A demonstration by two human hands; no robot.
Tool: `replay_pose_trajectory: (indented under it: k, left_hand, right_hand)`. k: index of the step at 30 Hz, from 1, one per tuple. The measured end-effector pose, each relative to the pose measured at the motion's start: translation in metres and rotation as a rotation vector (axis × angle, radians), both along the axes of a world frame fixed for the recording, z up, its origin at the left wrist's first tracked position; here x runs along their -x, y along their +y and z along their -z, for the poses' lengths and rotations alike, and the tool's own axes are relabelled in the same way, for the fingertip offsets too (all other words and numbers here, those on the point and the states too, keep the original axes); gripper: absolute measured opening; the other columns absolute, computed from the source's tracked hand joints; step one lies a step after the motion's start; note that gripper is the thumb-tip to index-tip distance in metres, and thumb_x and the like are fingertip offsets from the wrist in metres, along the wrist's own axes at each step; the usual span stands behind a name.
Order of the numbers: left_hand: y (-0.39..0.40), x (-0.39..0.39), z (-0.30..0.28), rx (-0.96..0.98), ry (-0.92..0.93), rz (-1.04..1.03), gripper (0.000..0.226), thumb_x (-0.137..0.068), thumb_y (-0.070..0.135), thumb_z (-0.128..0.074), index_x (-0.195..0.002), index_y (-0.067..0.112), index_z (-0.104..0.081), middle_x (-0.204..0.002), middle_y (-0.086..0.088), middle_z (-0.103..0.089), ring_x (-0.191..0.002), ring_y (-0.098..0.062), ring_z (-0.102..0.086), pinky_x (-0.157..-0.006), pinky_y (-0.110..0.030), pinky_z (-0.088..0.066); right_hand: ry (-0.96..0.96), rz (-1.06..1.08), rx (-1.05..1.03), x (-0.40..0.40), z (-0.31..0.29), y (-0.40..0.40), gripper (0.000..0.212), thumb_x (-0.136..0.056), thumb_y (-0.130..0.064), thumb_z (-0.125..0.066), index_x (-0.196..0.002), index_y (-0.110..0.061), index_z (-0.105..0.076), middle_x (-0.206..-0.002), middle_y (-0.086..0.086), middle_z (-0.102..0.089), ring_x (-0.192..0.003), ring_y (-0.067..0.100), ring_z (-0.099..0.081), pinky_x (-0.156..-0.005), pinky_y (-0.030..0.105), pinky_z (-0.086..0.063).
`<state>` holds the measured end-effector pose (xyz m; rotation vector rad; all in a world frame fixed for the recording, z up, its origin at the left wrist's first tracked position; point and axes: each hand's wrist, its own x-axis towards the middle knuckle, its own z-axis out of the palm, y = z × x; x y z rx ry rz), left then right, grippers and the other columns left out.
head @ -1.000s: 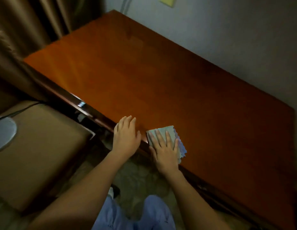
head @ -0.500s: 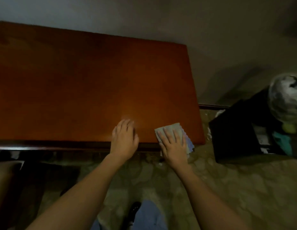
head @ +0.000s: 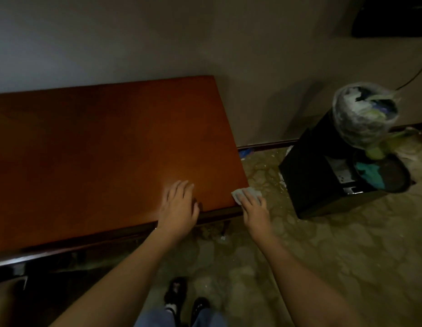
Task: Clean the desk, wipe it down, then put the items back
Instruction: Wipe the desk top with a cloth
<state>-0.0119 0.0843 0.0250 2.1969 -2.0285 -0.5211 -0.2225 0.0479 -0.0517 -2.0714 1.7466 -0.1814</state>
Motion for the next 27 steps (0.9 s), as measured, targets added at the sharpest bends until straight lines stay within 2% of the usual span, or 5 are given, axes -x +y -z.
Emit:
replay_pose_trajectory:
  k: [7,12,14,17,27]
  left_hand:
    - [-0.03,0.028,-0.047,0.013,-0.053,0.187,0.056,-0.097,0.039,-0.037,-0.148,0.022,-0.02,-0.157,0.001,-0.015,-0.145,-0.017,-0.004,-0.118,-0.039,-0.004]
    - [-0.042,0.102,-0.073,0.095,0.012,0.414,0.055,-0.097,0.038,-0.038,-0.147,0.023,-0.022,-0.156,0.002,-0.017,-0.145,-0.017,-0.005,-0.117,-0.039,-0.003]
    - [-0.044,0.137,-0.079,0.096,0.005,0.529,0.056,-0.096,0.038,-0.039,-0.147,0.023,-0.022,-0.156,0.0,-0.017,-0.145,-0.018,-0.005,-0.117,-0.04,-0.002]
    - [-0.045,0.196,-0.084,0.105,-0.006,0.65,0.057,-0.095,0.038,-0.043,-0.147,0.024,-0.023,-0.155,0.001,-0.017,-0.145,-0.018,-0.006,-0.117,-0.04,-0.004]
    - [-0.054,0.417,-0.089,0.172,0.017,0.806,0.053,-0.099,0.035,-0.036,-0.148,0.02,-0.023,-0.156,0.001,-0.018,-0.145,-0.017,-0.008,-0.117,-0.035,-0.011]
  right_hand:
    - [-0.066,0.16,0.069,0.03,-0.049,0.029,0.051,-0.092,-0.033,-0.026,-0.138,-0.029,-0.046,-0.149,-0.002,-0.037,-0.133,0.034,-0.033,-0.102,0.043,-0.035]
    - [-0.026,0.361,0.207,0.097,-0.077,0.049,0.051,-0.088,-0.031,-0.027,-0.131,-0.027,-0.055,-0.137,0.001,-0.052,-0.116,0.036,-0.05,-0.093,0.046,-0.047]
    - [0.021,0.434,0.192,0.131,-0.08,0.057,0.057,-0.088,-0.041,-0.018,-0.137,-0.031,-0.047,-0.144,-0.004,-0.044,-0.123,0.03,-0.045,-0.101,0.035,-0.034]
    - [-0.004,0.554,0.27,0.192,-0.076,0.071,0.048,-0.091,-0.033,-0.03,-0.133,-0.026,-0.053,-0.137,-0.001,-0.053,-0.113,0.032,-0.056,-0.09,0.027,-0.028]
    - [-0.015,0.704,0.415,0.402,-0.097,0.114,0.042,-0.092,-0.025,-0.038,-0.132,-0.024,-0.051,-0.134,0.002,-0.056,-0.117,0.033,-0.056,-0.099,0.029,-0.027]
